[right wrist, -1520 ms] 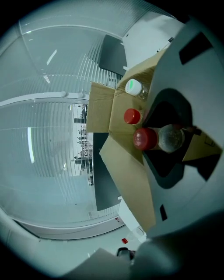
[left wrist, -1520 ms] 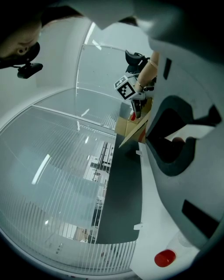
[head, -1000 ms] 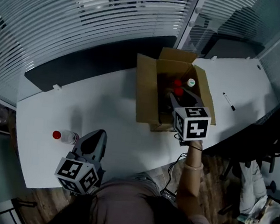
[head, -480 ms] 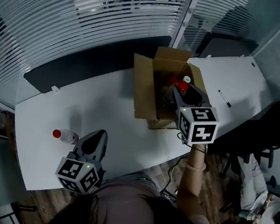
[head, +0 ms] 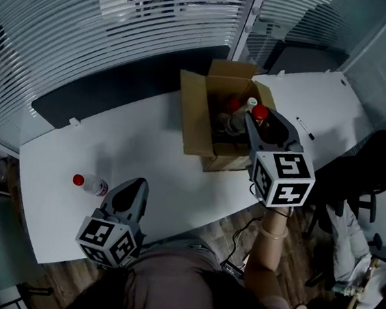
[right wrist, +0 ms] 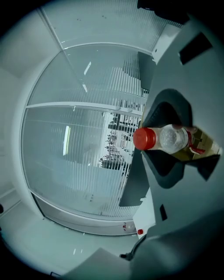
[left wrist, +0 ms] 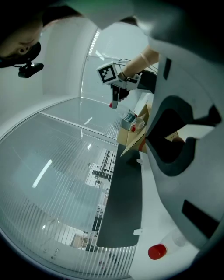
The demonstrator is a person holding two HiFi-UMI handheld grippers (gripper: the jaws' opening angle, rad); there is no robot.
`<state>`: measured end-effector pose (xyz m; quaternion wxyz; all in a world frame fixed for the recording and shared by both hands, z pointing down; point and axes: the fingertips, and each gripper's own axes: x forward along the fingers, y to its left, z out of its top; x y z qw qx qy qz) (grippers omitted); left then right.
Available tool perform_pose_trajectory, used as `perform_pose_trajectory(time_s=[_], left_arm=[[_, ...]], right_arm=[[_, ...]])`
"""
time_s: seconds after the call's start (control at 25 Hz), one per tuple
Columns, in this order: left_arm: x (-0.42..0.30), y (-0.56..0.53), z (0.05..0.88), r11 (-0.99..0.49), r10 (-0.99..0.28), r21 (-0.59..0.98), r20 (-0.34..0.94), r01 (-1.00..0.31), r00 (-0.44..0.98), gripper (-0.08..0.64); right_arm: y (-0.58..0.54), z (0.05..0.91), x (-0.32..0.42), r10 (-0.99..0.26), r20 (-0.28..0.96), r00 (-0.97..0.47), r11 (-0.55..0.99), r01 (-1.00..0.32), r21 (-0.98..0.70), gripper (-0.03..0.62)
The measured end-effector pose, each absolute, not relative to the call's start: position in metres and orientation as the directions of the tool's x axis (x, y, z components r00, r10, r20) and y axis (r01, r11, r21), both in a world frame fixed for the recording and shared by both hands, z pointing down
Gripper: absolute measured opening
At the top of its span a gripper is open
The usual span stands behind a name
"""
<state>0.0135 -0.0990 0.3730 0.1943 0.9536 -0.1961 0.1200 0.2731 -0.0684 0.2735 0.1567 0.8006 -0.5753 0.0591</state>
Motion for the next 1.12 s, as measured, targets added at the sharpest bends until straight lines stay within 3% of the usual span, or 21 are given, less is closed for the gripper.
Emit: perform_pose_trajectory(time_s=[1.12], left_arm=[[-0.029, -0.055, 0.374, -0.918, -0.146, 0.314, 0.301, -0.242, 0.942, 0.009]], right_arm=[[0.025, 0.230, 0.186, -0.881, 0.152, 0.448, -0.415, -0.886, 0.210, 0.172]])
